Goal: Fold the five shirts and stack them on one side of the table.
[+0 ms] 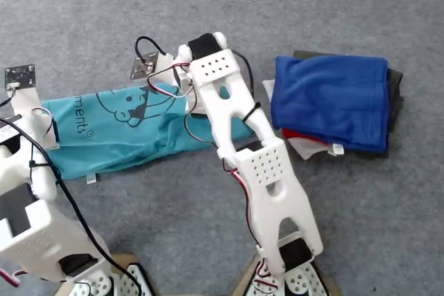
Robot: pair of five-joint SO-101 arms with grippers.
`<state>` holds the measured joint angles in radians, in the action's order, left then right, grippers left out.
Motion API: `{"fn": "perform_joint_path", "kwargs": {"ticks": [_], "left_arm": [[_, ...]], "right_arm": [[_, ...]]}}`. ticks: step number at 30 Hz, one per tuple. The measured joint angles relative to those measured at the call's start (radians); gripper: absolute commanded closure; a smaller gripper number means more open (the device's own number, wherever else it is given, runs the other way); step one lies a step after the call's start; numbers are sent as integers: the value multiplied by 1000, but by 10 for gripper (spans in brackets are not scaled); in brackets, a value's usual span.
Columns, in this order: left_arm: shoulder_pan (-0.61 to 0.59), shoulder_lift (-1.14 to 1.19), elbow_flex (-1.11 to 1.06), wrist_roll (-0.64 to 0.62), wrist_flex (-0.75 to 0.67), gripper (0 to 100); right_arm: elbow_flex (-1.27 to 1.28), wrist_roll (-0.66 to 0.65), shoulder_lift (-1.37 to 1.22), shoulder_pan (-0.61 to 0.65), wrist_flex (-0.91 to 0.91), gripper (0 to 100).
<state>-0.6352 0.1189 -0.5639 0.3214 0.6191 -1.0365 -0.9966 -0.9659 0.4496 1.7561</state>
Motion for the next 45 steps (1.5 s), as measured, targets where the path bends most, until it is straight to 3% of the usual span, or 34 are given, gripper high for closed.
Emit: {"fn": "perform_joint_path", "kwargs": {"ticks": [6,8,10,11,13,19,26,30,45], "left_arm": [[0,0,0,0,0,970],[0,0,0,0,0,970],[0,0,0,0,0,969],[0,0,0,0,0,968],[0,0,0,0,0,967],[-2,-3,15,2,25,956],[-31,-103,230,-26,416,762],[-49,-101,365,-97,618,748],[-109,439,756,-109,674,755]], "right_arm": [[0,74,77,0,0,717],[0,123,117,0,2,812],[0,180,158,0,2,970],[8,207,181,0,2,989],[46,265,233,0,2,934],[288,371,420,-5,2,983],[612,381,569,-43,2,984],[664,381,591,-58,2,984],[667,422,591,-58,0,984]]}}
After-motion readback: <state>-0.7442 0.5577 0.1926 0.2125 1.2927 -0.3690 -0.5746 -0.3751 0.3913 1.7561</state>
